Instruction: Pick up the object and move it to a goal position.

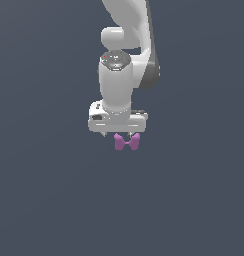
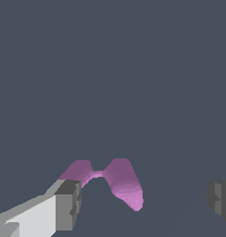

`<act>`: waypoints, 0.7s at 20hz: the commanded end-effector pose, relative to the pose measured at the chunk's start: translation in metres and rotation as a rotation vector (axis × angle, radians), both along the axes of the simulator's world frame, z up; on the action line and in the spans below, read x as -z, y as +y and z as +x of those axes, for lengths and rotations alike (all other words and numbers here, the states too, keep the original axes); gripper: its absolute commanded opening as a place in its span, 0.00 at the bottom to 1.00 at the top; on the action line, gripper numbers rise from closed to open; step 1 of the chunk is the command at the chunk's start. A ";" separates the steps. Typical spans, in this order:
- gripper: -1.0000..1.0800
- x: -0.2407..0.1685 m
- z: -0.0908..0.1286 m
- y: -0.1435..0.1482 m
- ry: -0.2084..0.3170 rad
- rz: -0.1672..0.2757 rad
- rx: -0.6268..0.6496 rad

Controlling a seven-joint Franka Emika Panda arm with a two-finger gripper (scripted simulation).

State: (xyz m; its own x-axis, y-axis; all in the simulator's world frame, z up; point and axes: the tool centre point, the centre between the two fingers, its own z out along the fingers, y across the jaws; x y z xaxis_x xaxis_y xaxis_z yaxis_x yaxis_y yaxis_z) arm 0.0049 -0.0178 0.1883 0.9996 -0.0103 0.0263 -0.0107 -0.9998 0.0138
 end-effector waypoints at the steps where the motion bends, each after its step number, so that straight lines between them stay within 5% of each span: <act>1: 1.00 0.000 0.000 0.000 0.000 0.000 0.000; 14: 1.00 0.006 -0.004 0.005 0.028 0.000 -0.005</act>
